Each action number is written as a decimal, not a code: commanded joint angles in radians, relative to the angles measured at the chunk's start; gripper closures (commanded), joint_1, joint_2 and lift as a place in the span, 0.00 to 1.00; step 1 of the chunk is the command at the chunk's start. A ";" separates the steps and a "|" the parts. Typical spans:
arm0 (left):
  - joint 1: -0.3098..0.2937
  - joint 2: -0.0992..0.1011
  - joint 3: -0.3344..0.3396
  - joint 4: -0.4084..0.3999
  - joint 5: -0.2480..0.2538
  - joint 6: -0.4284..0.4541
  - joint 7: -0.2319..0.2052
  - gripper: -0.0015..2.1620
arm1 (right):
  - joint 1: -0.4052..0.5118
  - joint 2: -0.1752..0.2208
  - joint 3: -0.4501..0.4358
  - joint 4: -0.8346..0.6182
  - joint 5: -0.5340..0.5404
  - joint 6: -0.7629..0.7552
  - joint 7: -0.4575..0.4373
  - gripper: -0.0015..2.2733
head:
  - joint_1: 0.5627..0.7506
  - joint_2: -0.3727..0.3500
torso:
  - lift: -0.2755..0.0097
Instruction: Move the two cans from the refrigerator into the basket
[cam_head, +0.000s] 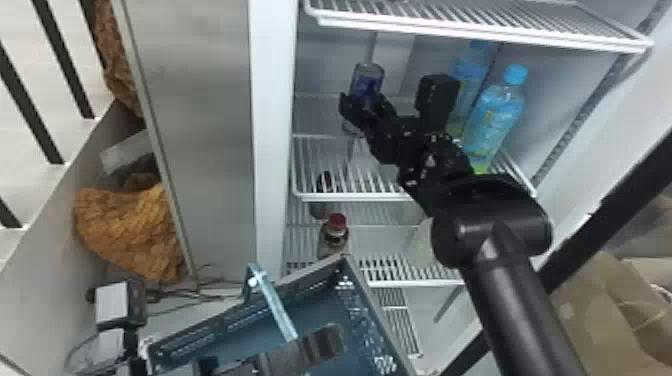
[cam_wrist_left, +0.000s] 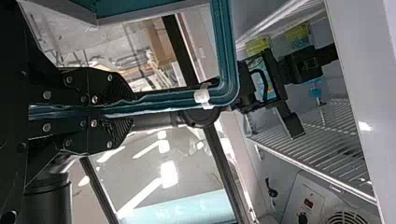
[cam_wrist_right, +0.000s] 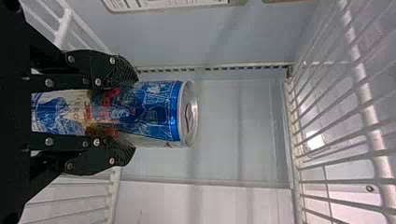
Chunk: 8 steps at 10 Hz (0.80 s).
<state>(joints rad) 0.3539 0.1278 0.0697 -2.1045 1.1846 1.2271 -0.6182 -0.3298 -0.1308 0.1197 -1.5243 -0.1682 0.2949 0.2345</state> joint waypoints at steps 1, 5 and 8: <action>0.002 0.001 -0.002 0.000 0.000 0.000 0.000 0.56 | 0.048 -0.004 -0.012 -0.060 -0.011 0.007 0.000 0.54 | 0.70 0.26 | 0.84; 0.002 0.003 -0.004 0.000 0.002 0.000 0.000 0.56 | 0.190 -0.015 -0.032 -0.251 -0.051 0.046 0.000 0.54 | 0.70 0.25 | 0.84; 0.004 0.003 -0.002 0.000 0.002 0.000 0.000 0.56 | 0.290 -0.018 -0.054 -0.396 -0.077 0.090 0.000 0.54 | 0.70 0.24 | 0.84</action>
<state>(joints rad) 0.3571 0.1304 0.0674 -2.1046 1.1865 1.2271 -0.6182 -0.0593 -0.1485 0.0688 -1.8945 -0.2409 0.3756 0.2346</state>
